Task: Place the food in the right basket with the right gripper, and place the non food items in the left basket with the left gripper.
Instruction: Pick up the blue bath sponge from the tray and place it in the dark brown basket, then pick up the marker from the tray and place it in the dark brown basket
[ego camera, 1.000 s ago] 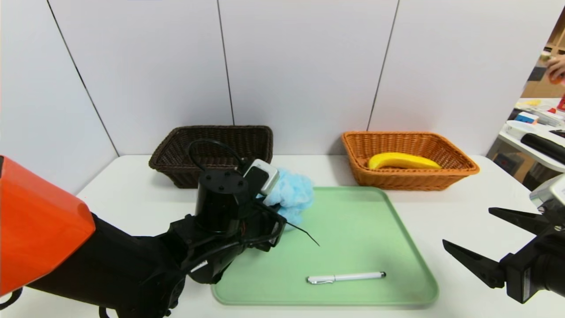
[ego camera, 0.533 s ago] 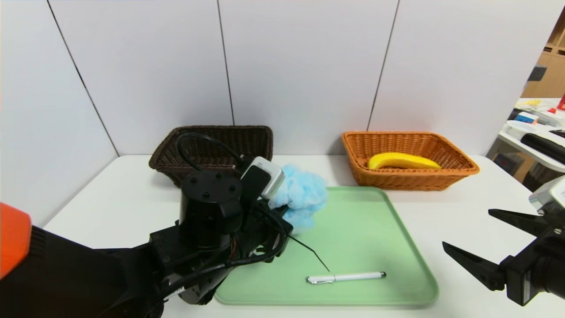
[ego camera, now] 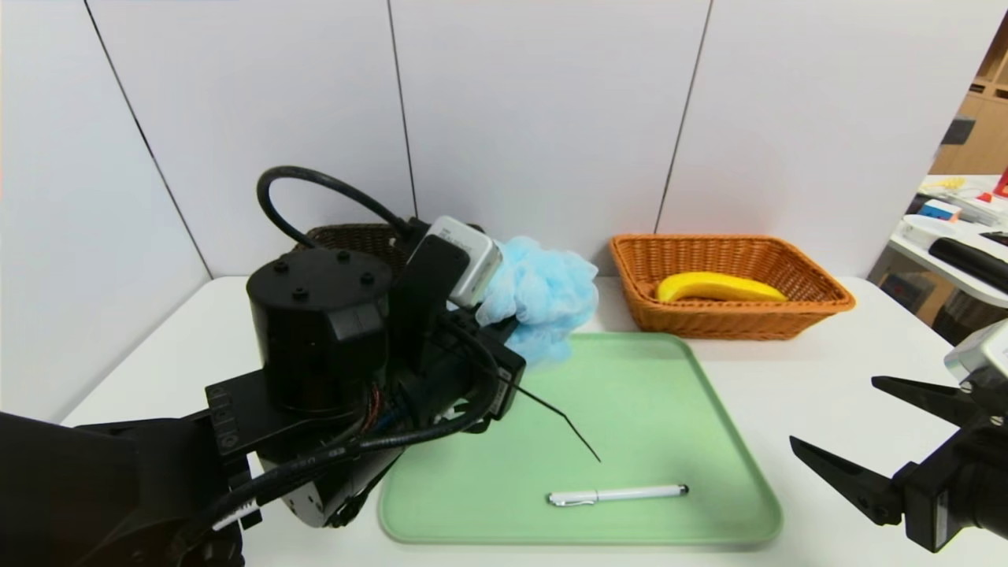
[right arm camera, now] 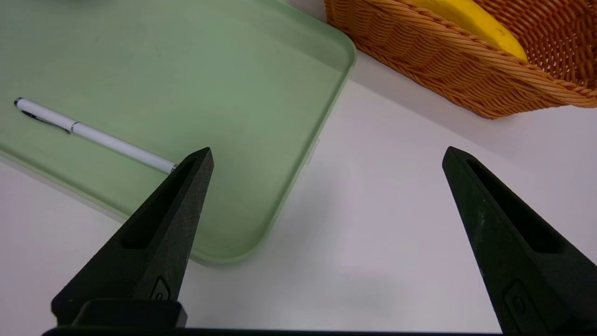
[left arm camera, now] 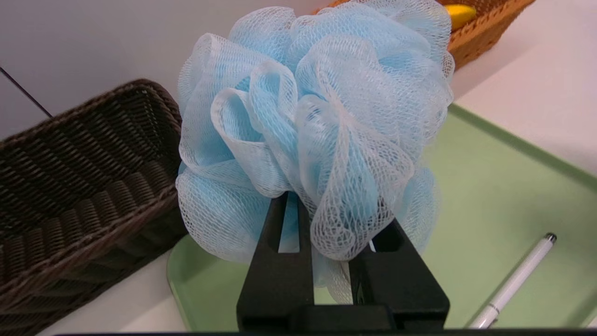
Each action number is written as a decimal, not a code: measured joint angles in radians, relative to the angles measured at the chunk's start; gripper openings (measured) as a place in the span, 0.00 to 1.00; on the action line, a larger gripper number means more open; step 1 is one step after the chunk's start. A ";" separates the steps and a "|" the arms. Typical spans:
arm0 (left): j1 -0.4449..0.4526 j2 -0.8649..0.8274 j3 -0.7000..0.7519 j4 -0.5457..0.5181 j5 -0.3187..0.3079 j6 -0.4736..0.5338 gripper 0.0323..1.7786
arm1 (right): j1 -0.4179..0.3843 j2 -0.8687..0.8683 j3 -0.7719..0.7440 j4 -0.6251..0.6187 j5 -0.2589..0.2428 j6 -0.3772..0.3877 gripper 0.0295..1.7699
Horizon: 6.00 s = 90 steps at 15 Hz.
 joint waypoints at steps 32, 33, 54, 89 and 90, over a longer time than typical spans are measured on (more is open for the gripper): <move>0.501 0.155 -0.520 0.561 0.027 0.023 0.12 | 0.020 -0.067 0.040 0.007 -0.002 -0.013 0.96; 0.510 0.169 -0.516 0.560 0.027 0.019 0.12 | 0.020 -0.068 0.039 0.007 -0.002 -0.016 0.96; 0.534 0.284 -0.444 0.328 0.027 0.020 0.12 | 0.022 -0.056 0.039 0.007 0.001 -0.025 0.96; 0.271 -0.003 -0.471 0.724 -0.335 0.213 0.94 | 0.037 -0.039 0.041 0.005 -0.001 -0.024 0.96; 0.253 -0.005 -0.483 0.770 -0.347 0.221 0.94 | 0.037 -0.043 0.042 0.005 -0.001 -0.023 0.96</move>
